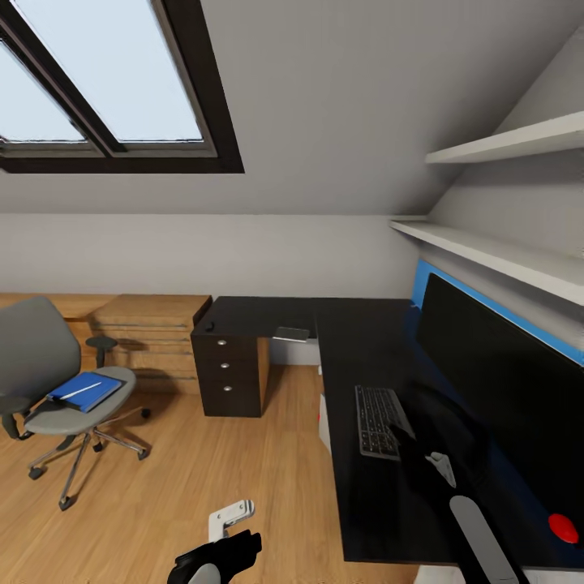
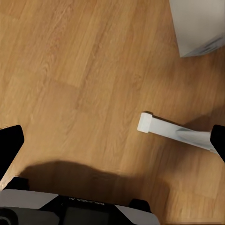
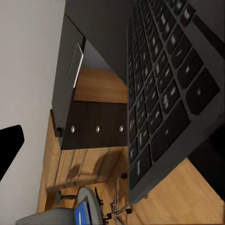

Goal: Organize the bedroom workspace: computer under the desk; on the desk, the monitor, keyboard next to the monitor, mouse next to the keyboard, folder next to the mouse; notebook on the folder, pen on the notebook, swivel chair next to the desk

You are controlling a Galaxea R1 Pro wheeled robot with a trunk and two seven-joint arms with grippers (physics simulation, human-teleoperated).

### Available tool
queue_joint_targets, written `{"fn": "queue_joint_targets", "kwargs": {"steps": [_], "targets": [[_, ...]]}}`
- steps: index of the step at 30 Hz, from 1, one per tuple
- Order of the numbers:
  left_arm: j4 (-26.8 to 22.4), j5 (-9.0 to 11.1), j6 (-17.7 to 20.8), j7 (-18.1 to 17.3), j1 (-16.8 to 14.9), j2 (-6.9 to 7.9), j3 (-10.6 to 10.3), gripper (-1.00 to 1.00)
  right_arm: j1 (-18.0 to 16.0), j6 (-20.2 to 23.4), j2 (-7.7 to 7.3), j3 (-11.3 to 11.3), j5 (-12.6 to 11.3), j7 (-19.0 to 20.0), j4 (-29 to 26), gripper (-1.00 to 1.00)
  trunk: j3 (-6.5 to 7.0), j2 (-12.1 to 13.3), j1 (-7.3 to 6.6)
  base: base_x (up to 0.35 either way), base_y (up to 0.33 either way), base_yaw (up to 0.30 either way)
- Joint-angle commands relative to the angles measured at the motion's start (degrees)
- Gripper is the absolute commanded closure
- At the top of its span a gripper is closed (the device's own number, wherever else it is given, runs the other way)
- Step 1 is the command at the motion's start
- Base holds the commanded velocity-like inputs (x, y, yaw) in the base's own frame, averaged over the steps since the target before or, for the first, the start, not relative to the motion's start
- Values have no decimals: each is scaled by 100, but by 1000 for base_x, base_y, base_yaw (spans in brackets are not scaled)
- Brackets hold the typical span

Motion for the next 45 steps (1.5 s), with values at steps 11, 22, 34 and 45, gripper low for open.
{"fn": "queue_joint_targets", "kwargs": {"steps": [11, 22, 34, 45], "targets": [[-9, 29, 12, 34, -8, 5, -12, -100, -4, 18, 2, -6, -54, -34, -2, -100, -12, -11, 0, -134, -21, 0], [-9, 32, 12, 33, -8, 5, -10, -100, -4, 17, 9, -6, -53, -32, -1, -100, -12, -11, 0, -81, 0, 0], [-9, 33, 12, 33, -8, 5, -12, -100, -4, 17, 9, -2, -53, -32, -1, -100, -12, -11, 0, -173, 0, 0], [-9, 33, 12, 40, -8, 5, -8, -100, -4, 9, 22, 73, -45, -37, -1, -100, -12, -11, 0, -332, 0, 0]]}}
